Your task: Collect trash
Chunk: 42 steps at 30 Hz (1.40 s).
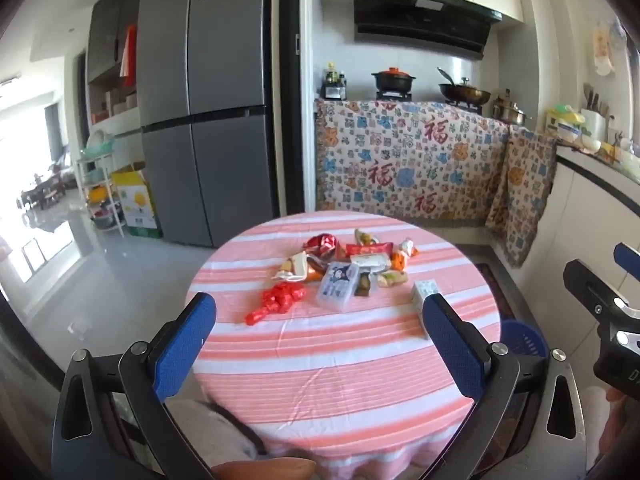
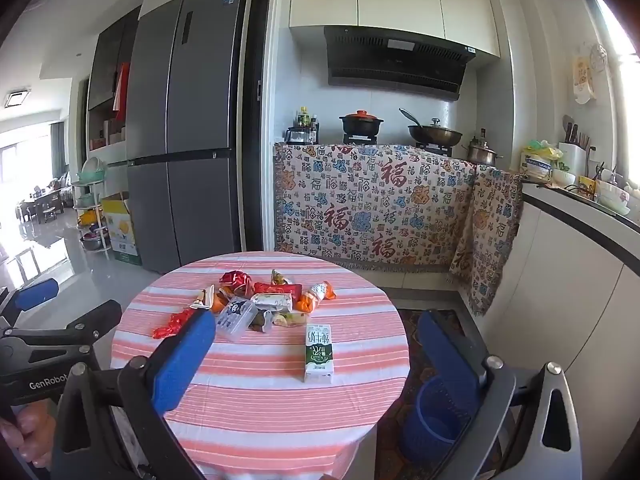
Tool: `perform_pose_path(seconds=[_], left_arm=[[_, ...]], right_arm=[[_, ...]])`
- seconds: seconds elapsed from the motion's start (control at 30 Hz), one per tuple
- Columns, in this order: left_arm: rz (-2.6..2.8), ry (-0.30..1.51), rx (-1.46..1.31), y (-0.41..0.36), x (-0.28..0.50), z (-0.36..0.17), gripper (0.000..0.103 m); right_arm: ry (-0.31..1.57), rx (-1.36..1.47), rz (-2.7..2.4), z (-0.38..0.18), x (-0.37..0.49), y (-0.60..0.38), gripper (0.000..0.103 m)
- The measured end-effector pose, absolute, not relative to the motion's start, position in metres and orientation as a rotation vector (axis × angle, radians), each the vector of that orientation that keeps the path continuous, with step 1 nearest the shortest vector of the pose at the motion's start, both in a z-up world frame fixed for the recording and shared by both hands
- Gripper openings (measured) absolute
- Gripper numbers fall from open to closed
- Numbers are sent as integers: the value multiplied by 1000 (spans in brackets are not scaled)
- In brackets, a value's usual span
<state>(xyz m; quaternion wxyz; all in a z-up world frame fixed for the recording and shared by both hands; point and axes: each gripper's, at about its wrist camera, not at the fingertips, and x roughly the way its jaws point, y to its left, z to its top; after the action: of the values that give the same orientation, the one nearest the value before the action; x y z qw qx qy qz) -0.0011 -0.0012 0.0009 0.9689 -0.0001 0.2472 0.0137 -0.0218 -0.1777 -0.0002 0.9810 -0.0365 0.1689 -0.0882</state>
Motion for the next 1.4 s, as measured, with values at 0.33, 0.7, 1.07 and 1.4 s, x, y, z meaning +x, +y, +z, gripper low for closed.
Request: perform_pose_path(seconds=[0.33, 0.7, 1.07, 1.4], left_arm=[[23, 504, 6, -12, -4, 11, 103], [21, 501, 15, -5, -1, 2, 103], [25, 501, 25, -9, -2, 0, 103], [26, 502, 27, -10, -2, -1, 103]], right_arm=[[346, -68, -175, -1, -22, -178, 103], [347, -63, -180, -2, -19, -178, 103], [345, -61, -180, -3, -19, -178, 103], [347, -61, -183, -3, -19, -179, 103]])
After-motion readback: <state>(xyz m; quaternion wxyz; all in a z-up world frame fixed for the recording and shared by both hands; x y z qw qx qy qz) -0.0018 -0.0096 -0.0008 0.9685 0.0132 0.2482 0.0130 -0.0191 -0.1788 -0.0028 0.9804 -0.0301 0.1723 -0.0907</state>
